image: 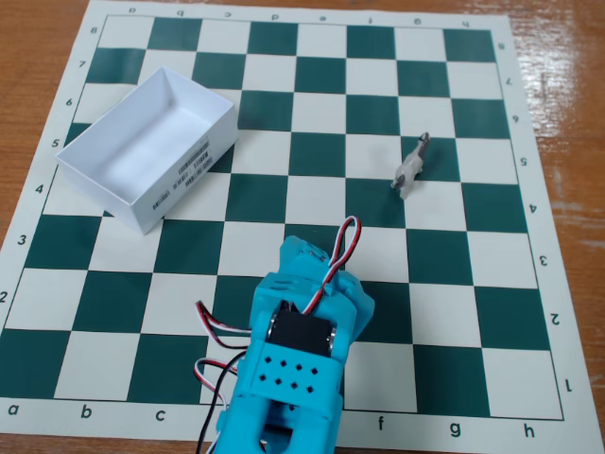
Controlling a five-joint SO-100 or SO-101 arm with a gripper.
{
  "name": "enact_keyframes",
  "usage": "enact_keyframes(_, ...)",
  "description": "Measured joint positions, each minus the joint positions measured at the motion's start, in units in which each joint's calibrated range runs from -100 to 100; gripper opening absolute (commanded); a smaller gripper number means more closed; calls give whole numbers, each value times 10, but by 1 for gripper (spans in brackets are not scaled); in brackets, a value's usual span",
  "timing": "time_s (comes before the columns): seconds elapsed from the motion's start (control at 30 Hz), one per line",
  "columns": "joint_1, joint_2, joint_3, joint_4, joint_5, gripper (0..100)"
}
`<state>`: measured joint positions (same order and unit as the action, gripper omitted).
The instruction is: Grab the toy horse and put it in the box.
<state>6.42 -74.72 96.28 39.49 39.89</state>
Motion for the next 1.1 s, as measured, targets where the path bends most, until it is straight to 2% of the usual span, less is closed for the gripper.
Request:
enact_keyframes(0.6, 72, 360, -286, -101, 65, 30)
enact_keyframes(1.1, 112, 569, -415, -193, 99, 30)
